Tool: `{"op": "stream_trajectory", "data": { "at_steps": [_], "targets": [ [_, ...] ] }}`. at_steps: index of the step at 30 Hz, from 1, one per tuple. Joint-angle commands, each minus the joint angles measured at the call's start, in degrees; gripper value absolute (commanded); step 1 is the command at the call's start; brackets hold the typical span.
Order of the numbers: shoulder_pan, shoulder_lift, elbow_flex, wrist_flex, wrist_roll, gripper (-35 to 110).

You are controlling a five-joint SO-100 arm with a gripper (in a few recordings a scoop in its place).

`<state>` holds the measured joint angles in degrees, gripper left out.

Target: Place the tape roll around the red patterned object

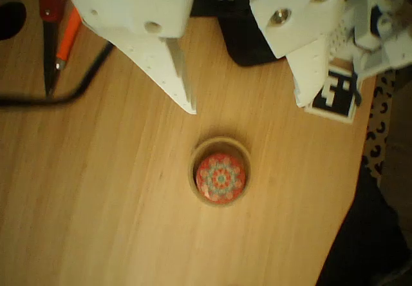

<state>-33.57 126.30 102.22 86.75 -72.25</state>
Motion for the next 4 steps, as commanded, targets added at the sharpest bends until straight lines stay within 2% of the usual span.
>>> {"op": "stream_trajectory", "data": {
  "at_steps": [1, 4],
  "targets": [
    [0.3, 5.7, 3.4, 1.1, 0.7, 40],
    [0.3, 5.1, 3.8, -0.4, 0.4, 39]
  ]
}}
